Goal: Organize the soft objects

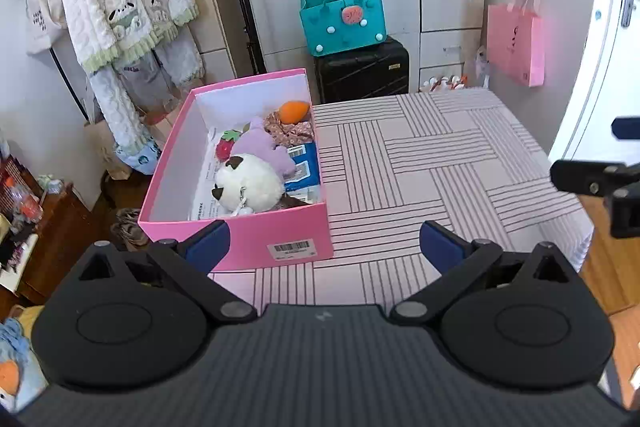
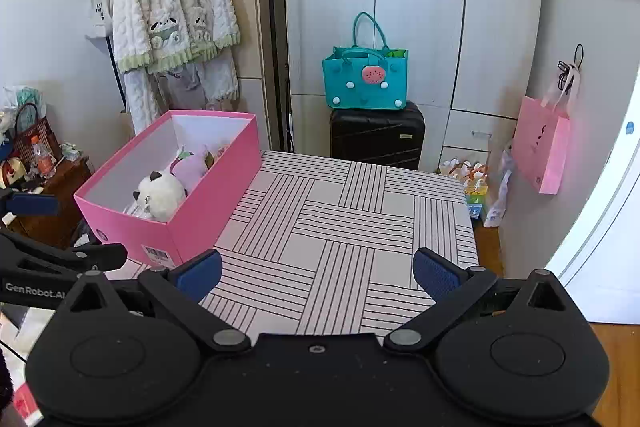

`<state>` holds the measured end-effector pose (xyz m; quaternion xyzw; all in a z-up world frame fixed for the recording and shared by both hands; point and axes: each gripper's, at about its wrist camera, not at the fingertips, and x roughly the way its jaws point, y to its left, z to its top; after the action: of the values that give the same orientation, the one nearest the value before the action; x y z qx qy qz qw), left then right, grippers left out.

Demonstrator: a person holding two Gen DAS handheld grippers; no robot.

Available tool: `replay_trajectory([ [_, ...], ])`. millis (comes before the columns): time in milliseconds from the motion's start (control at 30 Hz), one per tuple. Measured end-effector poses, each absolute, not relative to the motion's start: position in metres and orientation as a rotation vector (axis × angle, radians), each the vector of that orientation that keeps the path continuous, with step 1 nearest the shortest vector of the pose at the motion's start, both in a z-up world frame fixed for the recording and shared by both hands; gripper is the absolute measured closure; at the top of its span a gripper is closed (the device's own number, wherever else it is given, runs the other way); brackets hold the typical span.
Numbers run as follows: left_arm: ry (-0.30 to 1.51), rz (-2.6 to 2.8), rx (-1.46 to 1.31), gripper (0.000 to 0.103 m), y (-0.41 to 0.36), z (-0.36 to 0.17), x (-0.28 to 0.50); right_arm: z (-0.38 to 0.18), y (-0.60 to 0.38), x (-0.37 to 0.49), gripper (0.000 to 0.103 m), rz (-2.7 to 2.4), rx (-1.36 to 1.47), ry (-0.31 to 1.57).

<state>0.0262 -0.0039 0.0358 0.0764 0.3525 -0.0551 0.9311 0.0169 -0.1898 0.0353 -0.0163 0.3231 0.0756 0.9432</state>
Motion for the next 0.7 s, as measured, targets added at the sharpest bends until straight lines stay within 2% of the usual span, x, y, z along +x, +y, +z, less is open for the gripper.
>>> replay_trajectory([
  [700,0.628,-0.081,0.07,0.0,0.007,0.019,0.013,0.021,-0.185,-0.002,0.0,0.093,-0.043,0.567],
])
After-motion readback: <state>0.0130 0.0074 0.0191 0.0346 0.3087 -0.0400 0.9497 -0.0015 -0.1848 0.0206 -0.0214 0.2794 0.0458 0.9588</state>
